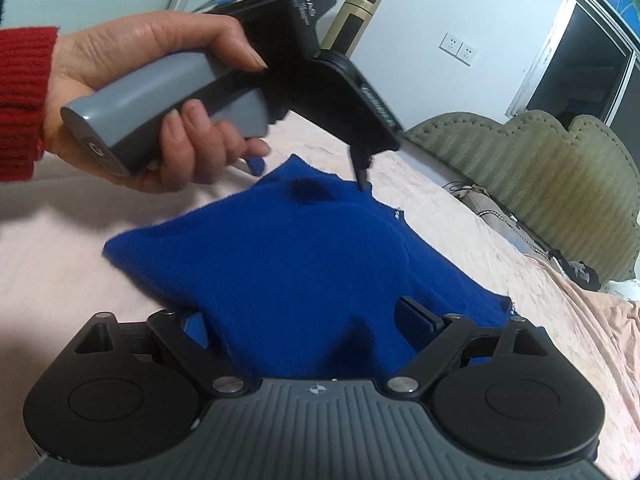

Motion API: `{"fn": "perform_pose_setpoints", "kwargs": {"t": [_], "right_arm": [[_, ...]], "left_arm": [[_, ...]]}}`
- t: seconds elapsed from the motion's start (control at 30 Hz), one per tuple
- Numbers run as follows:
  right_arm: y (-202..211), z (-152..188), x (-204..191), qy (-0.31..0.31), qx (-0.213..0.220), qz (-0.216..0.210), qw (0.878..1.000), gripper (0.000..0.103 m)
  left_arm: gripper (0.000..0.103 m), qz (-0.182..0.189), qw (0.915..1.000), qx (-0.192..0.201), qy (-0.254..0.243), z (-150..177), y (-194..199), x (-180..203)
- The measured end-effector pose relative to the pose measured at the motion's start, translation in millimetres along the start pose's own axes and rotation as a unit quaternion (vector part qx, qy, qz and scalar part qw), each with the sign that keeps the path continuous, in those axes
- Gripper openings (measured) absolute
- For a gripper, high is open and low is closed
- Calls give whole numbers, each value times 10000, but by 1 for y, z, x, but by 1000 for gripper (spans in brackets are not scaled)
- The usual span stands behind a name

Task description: Fold small clothes

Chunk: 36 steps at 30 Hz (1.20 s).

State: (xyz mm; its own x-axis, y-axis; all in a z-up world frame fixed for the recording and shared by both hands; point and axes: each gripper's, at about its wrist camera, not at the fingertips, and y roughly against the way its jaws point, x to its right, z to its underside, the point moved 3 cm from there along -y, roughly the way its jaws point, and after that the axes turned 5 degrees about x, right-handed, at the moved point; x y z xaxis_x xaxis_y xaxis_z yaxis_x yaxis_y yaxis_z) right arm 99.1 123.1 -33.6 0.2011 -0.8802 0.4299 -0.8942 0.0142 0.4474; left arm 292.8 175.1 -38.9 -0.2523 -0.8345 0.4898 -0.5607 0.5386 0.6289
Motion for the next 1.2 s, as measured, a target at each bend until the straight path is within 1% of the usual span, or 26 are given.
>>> {"fn": "perform_pose_setpoints", "kwargs": {"t": [0.17,0.2,0.27,0.37,0.43,0.47,0.53,0.57,0.6,0.63,0.67,0.77,0.87,0.93,1.03,1.2], "right_arm": [[-19,-12,-6,183,57,163,9997,82],[-23,-13,-7,214,68,172,9996,79],[-29,-16,-11,296,99,168,9994,74],[-33,-19,-14,298,112,83,9995,63],[-33,-19,-14,290,131,-10,9995,52],[-33,-18,-15,305,140,-44,9994,50],[-33,-18,-16,333,146,-132,9993,38],[-34,-18,-17,344,146,-178,9991,35],[-34,-18,-19,370,136,-197,9990,26],[-35,-17,-21,406,125,-226,9988,12],[-35,-16,-22,399,127,-229,9989,10],[-32,-17,-12,135,225,-410,9988,9],[-18,-18,0,2,491,-417,9979,8],[-7,-19,6,-4,697,-332,9970,8],[12,-16,21,-65,940,-166,9954,8],[39,-4,52,-361,1077,87,9935,7]], "left_arm": [[102,148,9997,121,151,-10,-14,1],[102,176,9997,112,143,-12,-18,2],[100,176,9998,92,-21,-14,-25,8],[86,184,9985,-7,-507,-12,-34,23],[60,46,9965,-14,-830,-11,-39,32],[54,-59,9956,-4,-933,-11,-41,34],[23,-139,9961,-63,-868,-14,-44,31],[15,-39,9969,-141,-771,-14,-44,28],[12,131,9976,-238,-633,-14,-45,26],[11,113,9976,-223,-639,-13,-44,26],[11,11,9966,-165,-804,-11,-42,31],[11,-188,9942,27,-1056,-9,-30,46],[11,-352,9926,175,-1149,-13,-16,61],[11,-496,9911,238,-1216,-16,-8,72],[11,-658,9904,291,-1180,-22,1,90],[11,-904,9861,428,-1327,-24,12,129]]}}
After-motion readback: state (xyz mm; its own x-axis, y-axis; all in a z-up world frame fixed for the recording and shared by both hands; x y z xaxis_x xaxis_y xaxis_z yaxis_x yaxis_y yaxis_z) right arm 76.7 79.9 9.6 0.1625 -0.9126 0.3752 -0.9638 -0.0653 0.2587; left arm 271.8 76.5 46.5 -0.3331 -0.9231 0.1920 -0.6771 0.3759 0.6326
